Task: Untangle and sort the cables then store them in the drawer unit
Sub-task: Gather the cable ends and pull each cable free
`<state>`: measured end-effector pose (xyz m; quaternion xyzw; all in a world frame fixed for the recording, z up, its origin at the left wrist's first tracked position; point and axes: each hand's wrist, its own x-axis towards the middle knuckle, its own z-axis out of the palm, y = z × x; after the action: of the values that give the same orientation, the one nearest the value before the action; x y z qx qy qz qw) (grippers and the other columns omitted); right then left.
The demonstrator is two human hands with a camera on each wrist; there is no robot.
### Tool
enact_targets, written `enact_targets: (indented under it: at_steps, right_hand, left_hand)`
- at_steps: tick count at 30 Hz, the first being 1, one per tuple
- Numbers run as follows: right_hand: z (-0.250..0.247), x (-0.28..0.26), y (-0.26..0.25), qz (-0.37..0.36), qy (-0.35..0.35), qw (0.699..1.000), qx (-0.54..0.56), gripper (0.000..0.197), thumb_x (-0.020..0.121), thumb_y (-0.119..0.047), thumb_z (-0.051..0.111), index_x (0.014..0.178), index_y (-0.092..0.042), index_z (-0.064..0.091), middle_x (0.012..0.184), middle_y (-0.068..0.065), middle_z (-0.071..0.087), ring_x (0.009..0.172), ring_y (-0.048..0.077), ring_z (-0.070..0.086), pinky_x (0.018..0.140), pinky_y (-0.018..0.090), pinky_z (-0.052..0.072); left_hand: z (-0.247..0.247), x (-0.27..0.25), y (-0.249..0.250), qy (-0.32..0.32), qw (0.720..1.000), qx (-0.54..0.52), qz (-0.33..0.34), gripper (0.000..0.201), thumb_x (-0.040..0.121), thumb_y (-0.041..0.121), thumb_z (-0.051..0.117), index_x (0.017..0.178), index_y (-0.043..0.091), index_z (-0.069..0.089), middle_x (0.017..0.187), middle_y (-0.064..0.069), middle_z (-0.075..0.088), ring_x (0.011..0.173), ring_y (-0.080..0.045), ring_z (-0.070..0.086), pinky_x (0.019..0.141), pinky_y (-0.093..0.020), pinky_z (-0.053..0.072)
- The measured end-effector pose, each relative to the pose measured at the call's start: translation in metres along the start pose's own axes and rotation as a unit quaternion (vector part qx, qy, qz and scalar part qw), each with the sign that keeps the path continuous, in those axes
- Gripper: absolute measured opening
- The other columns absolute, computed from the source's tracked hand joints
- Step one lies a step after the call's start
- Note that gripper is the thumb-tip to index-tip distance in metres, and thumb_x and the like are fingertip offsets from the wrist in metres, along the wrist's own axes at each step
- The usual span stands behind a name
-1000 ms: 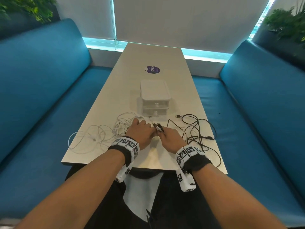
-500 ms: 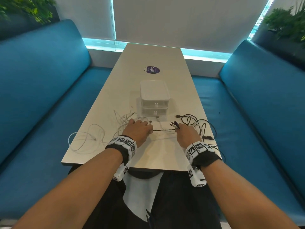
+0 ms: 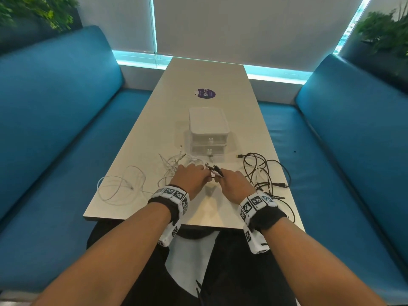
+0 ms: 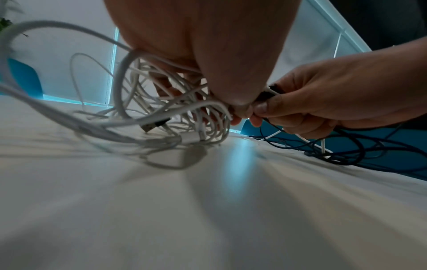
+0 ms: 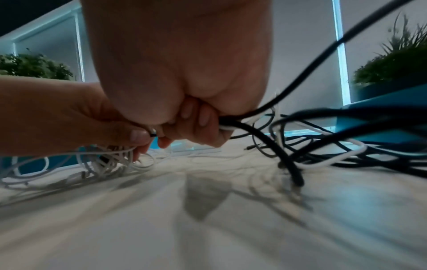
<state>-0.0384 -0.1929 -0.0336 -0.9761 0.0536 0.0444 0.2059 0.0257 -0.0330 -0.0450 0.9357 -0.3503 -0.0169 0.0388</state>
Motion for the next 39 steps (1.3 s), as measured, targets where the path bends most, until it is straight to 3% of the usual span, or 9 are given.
enact_targets:
  at_steps: [5, 9, 15, 19, 23, 26, 31, 37, 39]
  right_hand:
    - [-0.006, 0.001, 0.013, 0.026, 0.027, 0.999, -0.038, 0.024, 0.102, -0.033, 0.039, 0.104, -0.022, 0.06, 0.091, 0.009, 0.067, 0.079, 0.029, 0.062, 0.072, 0.043, 0.055]
    - [-0.011, 0.003, 0.018, 0.061, 0.037, 0.996, -0.055, 0.026, 0.102, -0.035, 0.039, 0.109, -0.02, 0.059, 0.093, 0.01, 0.064, 0.081, 0.03, 0.063, 0.073, 0.042, 0.056]
    - [-0.015, 0.003, 0.028, 0.106, 0.044, 0.991, -0.068, 0.026, 0.103, -0.034, 0.037, 0.109, -0.018, 0.057, 0.092, 0.008, 0.061, 0.08, 0.028, 0.061, 0.075, 0.042, 0.055]
    - [-0.017, 0.0, 0.029, 0.126, 0.046, 0.987, -0.088, 0.026, 0.104, -0.032, 0.037, 0.11, -0.017, 0.057, 0.094, 0.008, 0.062, 0.081, 0.026, 0.06, 0.075, 0.039, 0.053]
    - [-0.015, 0.002, 0.015, 0.051, 0.082, 0.995, -0.032, 0.029, 0.103, -0.036, 0.036, 0.112, -0.017, 0.056, 0.09, 0.011, 0.066, 0.077, 0.03, 0.063, 0.072, 0.042, 0.055]
    - [-0.008, 0.003, -0.002, -0.032, 0.041, 0.999, -0.016, 0.03, 0.104, -0.034, 0.037, 0.118, -0.016, 0.057, 0.096, 0.014, 0.069, 0.083, 0.034, 0.065, 0.069, 0.037, 0.05]
    - [0.003, 0.005, 0.0, -0.016, 0.018, 1.0, -0.006, 0.022, 0.105, -0.032, 0.039, 0.116, -0.021, 0.055, 0.092, 0.01, 0.066, 0.082, 0.031, 0.064, 0.073, 0.041, 0.054]
    - [-0.011, 0.003, 0.04, 0.088, 0.087, 0.992, -0.002, 0.027, 0.103, -0.033, 0.042, 0.115, -0.015, 0.058, 0.099, 0.012, 0.068, 0.09, 0.033, 0.065, 0.079, 0.04, 0.054]
    - [-0.015, 0.003, 0.046, 0.093, 0.082, 0.992, -0.015, 0.025, 0.102, -0.035, 0.043, 0.111, -0.019, 0.06, 0.098, 0.01, 0.068, 0.087, 0.031, 0.065, 0.078, 0.041, 0.055]
  left_hand:
    - [0.004, 0.0, 0.003, 0.038, 0.999, 0.017, 0.015, 0.029, 0.107, 0.035, 0.034, 0.116, 0.026, 0.06, 0.108, 0.002, 0.059, 0.107, -0.024, 0.054, 0.098, -0.046, 0.035]
    - [0.003, 0.0, 0.005, 0.084, 0.996, 0.03, 0.015, 0.028, 0.105, 0.031, 0.04, 0.121, 0.026, 0.061, 0.13, 0.0, 0.053, 0.123, -0.03, 0.041, 0.102, -0.048, 0.033]
    - [-0.003, -0.001, -0.004, 0.019, 0.999, 0.004, -0.038, 0.03, 0.102, 0.038, 0.037, 0.123, 0.031, 0.057, 0.128, -0.002, 0.051, 0.115, -0.029, 0.049, 0.101, -0.05, 0.034]
    - [-0.007, 0.002, -0.002, -0.01, 1.0, 0.002, -0.023, 0.03, 0.103, 0.037, 0.037, 0.124, 0.029, 0.057, 0.126, -0.004, 0.05, 0.11, -0.029, 0.051, 0.099, -0.046, 0.037]
    - [-0.006, 0.004, -0.001, 0.0, 0.999, 0.008, -0.032, 0.029, 0.104, 0.035, 0.037, 0.12, 0.025, 0.059, 0.125, -0.006, 0.049, 0.11, -0.031, 0.052, 0.097, -0.043, 0.037]
    - [-0.006, 0.004, 0.003, 0.006, 1.0, 0.011, -0.027, 0.033, 0.105, 0.038, 0.036, 0.124, 0.025, 0.059, 0.127, -0.006, 0.05, 0.112, -0.032, 0.053, 0.097, -0.045, 0.039]
    - [-0.012, -0.002, -0.002, 0.005, 1.0, 0.022, -0.005, 0.033, 0.103, 0.041, 0.039, 0.127, 0.028, 0.058, 0.129, -0.004, 0.051, 0.117, -0.03, 0.051, 0.098, -0.044, 0.038]
    - [-0.018, -0.004, -0.023, -0.012, 0.999, 0.011, -0.032, 0.03, 0.104, 0.038, 0.038, 0.111, 0.021, 0.063, 0.115, -0.003, 0.052, 0.1, -0.028, 0.059, 0.076, -0.036, 0.04]
    - [-0.016, -0.003, -0.025, -0.009, 0.999, 0.011, -0.03, 0.03, 0.105, 0.038, 0.037, 0.111, 0.022, 0.061, 0.113, -0.003, 0.052, 0.096, -0.027, 0.061, 0.076, -0.037, 0.042]
